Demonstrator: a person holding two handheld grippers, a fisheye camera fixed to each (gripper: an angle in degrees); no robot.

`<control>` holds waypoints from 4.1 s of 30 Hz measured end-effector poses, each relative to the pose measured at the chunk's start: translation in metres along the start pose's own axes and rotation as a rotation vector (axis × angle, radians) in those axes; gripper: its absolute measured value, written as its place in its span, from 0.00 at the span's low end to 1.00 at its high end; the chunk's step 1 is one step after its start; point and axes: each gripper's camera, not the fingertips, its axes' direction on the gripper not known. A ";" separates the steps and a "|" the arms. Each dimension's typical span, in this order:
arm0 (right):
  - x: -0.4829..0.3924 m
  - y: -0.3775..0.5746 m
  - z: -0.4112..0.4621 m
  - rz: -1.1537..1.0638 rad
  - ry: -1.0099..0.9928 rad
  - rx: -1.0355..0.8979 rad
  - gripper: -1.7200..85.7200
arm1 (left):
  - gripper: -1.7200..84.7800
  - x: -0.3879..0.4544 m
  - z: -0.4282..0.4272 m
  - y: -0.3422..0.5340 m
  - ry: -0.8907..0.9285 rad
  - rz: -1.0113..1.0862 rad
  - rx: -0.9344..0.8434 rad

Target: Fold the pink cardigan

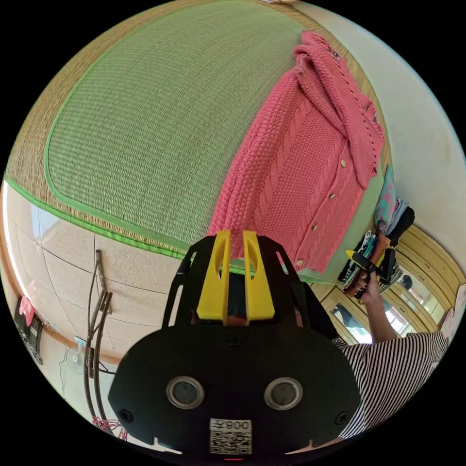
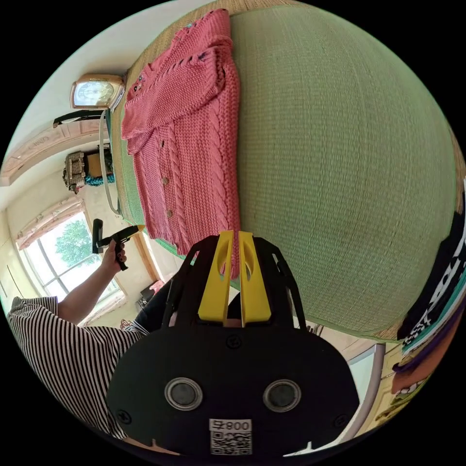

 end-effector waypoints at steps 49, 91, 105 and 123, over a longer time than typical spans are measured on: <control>0.027 0.021 -0.005 -0.031 -0.098 -0.157 0.04 | 0.06 -0.041 -0.039 0.071 0.133 0.048 -0.050; -0.085 -0.082 -0.251 -0.005 -0.199 0.089 0.04 | 0.06 0.076 -0.250 -0.068 0.370 0.064 0.149; -0.117 -0.133 -0.272 0.122 -0.234 0.074 0.04 | 0.08 0.095 -0.275 -0.135 0.391 -0.012 0.158; -0.297 -0.084 -0.285 -0.169 0.175 0.265 0.02 | 0.05 0.156 -0.316 -0.100 0.367 0.240 0.360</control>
